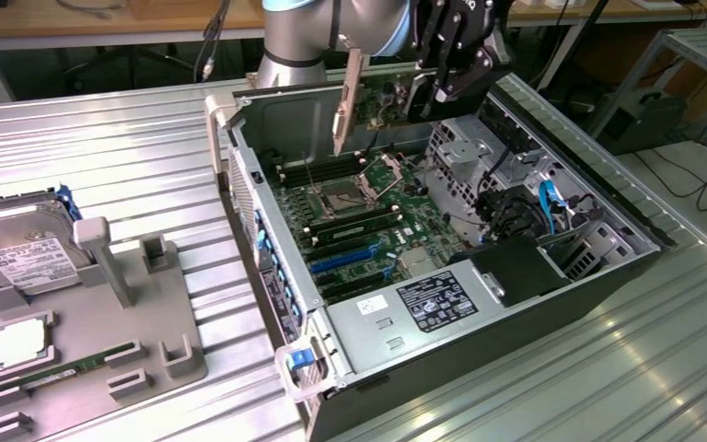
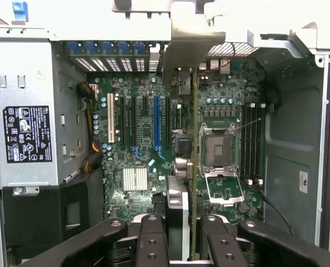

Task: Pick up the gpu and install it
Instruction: 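Insert the gpu into the slot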

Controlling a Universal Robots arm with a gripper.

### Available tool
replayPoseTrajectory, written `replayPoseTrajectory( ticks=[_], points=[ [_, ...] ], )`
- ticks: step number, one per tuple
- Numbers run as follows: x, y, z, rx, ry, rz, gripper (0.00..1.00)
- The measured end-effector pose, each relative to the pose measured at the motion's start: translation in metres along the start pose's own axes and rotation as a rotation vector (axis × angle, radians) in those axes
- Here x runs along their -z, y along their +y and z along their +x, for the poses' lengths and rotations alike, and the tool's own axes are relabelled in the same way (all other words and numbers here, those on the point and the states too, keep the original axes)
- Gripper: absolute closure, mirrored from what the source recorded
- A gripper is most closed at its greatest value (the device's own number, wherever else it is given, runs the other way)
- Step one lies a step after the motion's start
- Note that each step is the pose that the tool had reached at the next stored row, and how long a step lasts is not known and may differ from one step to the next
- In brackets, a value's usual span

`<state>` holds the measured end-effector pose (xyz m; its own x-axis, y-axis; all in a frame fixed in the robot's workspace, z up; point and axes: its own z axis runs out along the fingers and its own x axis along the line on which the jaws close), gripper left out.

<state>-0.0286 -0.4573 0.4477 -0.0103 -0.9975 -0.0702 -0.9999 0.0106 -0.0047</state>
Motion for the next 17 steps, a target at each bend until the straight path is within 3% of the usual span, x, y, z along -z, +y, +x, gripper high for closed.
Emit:
replayPoseTrajectory(
  ticks=[17],
  points=[
    [-0.0227, 0.0001, 0.002, 0.0, -0.0005, 0.0003, 0.72]
  ],
)
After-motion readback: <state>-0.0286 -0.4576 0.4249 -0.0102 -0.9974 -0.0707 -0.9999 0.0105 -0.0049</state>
